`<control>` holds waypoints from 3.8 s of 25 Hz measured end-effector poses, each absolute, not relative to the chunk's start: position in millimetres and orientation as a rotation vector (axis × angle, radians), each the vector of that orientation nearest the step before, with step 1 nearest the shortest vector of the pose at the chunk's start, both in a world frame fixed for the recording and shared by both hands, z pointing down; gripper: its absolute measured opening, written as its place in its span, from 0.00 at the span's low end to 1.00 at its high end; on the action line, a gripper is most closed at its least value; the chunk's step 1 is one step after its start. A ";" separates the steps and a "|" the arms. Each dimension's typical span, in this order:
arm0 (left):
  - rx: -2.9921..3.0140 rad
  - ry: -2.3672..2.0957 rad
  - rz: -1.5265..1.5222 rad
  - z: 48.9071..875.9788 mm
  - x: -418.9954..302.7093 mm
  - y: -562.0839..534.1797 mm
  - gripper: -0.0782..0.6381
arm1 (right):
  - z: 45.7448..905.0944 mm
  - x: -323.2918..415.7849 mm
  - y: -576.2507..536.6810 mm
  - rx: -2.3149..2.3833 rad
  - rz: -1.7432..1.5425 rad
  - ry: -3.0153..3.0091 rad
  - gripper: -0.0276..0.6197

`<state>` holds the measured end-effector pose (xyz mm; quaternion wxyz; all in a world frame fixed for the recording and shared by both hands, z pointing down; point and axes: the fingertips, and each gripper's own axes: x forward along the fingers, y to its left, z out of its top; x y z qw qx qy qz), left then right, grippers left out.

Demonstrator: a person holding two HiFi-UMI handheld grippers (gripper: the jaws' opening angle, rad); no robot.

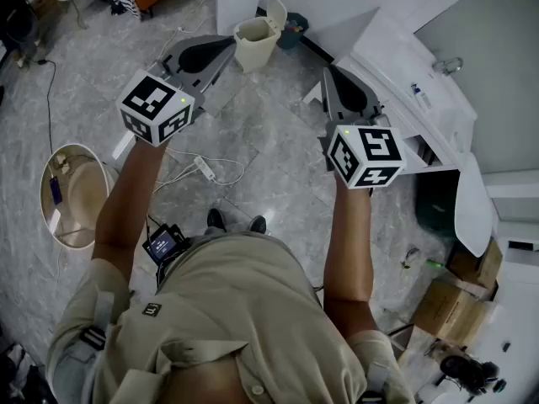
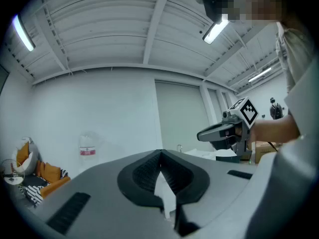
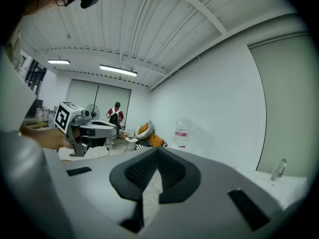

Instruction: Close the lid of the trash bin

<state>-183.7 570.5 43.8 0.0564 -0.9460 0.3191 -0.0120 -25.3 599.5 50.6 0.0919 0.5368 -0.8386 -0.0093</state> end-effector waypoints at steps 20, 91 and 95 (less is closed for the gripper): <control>-2.907 0.952 0.009 58.9 -237.3 541.7 0.13 | 57.1 -72.6 578.9 1.647 0.013 -2.482 0.08; -2.861 1.061 -0.214 96.0 -20.3 180.7 0.13 | 119.2 176.3 205.2 1.670 0.230 -2.551 0.08; -2.890 1.043 -0.202 100.9 -38.5 136.9 0.13 | 118.2 159.6 171.0 1.695 0.226 -2.521 0.08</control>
